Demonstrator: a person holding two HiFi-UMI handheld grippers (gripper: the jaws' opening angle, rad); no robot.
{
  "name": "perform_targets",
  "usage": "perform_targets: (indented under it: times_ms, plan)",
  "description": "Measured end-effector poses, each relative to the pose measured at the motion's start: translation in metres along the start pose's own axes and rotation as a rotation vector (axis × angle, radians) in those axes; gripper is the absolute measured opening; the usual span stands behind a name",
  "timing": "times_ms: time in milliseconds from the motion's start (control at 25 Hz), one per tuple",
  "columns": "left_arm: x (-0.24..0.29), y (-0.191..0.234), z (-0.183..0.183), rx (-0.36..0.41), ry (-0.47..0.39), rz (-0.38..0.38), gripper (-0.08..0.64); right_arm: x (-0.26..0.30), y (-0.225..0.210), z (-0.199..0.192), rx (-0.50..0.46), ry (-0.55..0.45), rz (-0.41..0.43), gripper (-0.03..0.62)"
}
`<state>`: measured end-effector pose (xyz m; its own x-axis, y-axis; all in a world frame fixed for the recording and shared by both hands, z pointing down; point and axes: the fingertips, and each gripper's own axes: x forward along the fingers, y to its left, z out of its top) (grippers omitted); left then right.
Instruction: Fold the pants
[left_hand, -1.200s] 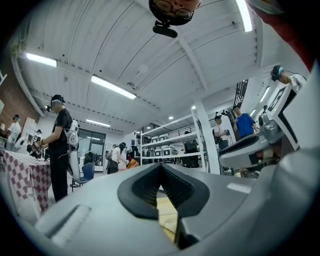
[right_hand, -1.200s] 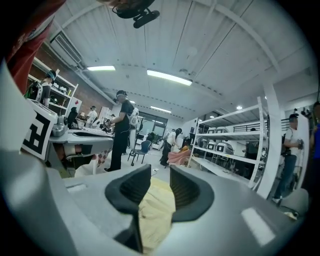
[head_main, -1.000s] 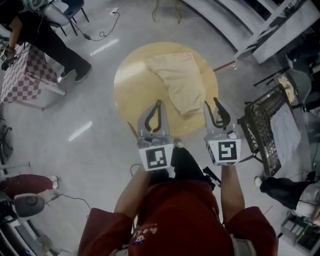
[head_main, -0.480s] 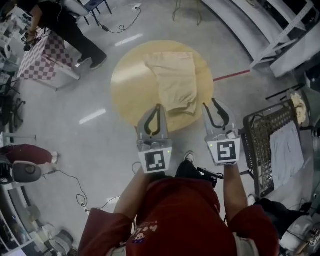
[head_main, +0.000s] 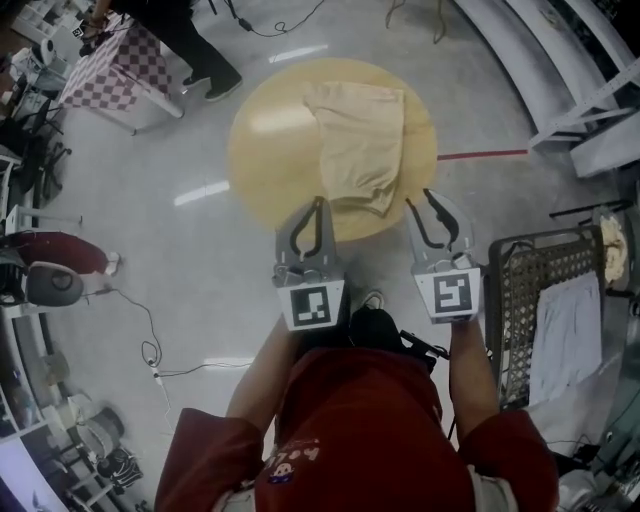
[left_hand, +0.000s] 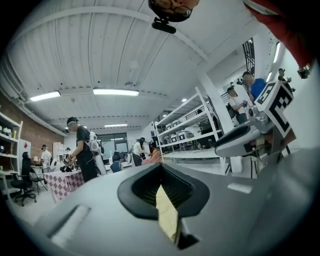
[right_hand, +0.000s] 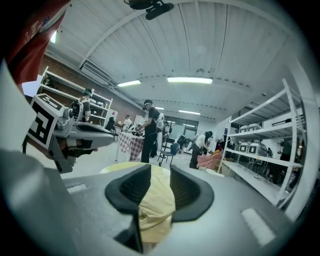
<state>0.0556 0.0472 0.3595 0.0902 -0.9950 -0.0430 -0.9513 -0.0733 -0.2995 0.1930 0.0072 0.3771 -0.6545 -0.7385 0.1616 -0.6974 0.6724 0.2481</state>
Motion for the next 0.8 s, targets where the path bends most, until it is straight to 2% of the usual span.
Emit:
perform_targets:
  times_ms: [120, 280, 360, 480, 680, 800]
  plan:
    - [0.002, -0.009, -0.024, 0.03, 0.068, -0.05, 0.008, 0.01, 0.012, -0.018, -0.034, 0.058, 0.046, 0.12]
    - [0.013, -0.027, -0.064, 0.046, 0.186, -0.142, 0.106, 0.029, 0.026, -0.044, -0.1, 0.147, 0.114, 0.12]
    - [0.017, -0.039, -0.087, 0.078, 0.26, -0.208, 0.139, 0.037, 0.033, -0.063, -0.129, 0.208, 0.158, 0.12]
    - [0.022, -0.05, -0.119, 0.165, 0.356, -0.332, 0.182, 0.051, 0.049, -0.087, -0.204, 0.331, 0.237, 0.12]
    - [0.029, -0.07, -0.176, 0.302, 0.505, -0.539, 0.223, 0.069, 0.075, -0.138, -0.345, 0.499, 0.406, 0.175]
    - [0.035, -0.078, -0.198, 0.325, 0.574, -0.615, 0.235, 0.078, 0.079, -0.163, -0.406, 0.576, 0.476, 0.186]
